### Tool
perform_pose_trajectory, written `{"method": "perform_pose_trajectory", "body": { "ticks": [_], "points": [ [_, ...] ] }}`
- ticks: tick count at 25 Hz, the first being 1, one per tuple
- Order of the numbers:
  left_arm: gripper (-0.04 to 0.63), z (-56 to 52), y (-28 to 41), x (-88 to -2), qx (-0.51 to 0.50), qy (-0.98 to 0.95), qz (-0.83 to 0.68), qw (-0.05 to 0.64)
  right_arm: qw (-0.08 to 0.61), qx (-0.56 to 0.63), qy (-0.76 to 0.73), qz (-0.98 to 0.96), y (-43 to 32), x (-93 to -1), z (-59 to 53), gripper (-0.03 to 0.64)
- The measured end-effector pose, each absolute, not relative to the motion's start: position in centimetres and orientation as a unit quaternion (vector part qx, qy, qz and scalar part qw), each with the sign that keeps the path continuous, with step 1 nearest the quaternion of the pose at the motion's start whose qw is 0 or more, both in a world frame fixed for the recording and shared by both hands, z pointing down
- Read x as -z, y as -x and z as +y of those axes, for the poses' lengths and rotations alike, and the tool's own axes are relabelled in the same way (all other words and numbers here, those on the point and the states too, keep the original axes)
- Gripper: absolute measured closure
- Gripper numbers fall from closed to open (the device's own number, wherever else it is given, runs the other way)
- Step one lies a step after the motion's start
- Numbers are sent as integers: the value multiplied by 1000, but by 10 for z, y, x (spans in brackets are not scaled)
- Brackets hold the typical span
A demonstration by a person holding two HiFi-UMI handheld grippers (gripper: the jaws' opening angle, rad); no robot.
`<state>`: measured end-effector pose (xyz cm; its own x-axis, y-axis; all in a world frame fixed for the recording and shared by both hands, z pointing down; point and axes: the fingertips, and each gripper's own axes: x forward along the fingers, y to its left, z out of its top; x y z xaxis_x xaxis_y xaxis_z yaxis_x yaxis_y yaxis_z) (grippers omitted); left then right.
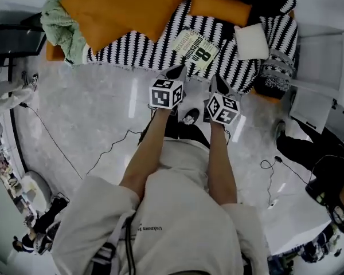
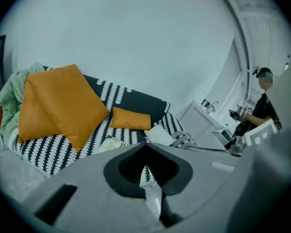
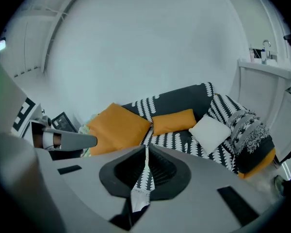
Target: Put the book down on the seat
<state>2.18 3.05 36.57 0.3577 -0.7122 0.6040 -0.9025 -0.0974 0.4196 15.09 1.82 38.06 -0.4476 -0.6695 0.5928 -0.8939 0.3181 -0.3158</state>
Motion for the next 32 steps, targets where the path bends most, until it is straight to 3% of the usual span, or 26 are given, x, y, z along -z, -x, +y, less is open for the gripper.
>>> {"method": "perform_pose_trajectory", "body": {
  "ticks": [7, 13, 19, 32],
  "points": [
    [588, 100, -36, -326, -151, -754, -539, 344, 185, -306, -475, -804, -144, -334, 83, 604],
    [588, 123, -44, -303, -159, -763, -542, 315, 231, -247, -438, -833, -148, -323, 125, 609],
    [588, 147, -58, -308, -222, -788, -504, 277, 248, -235, -429, -836, -151, -315, 144, 611],
    [588, 160, -65, -311, -236, -797, -494, 253, 227, -225, -433, -843, -171, -299, 154, 612]
  ]
}}
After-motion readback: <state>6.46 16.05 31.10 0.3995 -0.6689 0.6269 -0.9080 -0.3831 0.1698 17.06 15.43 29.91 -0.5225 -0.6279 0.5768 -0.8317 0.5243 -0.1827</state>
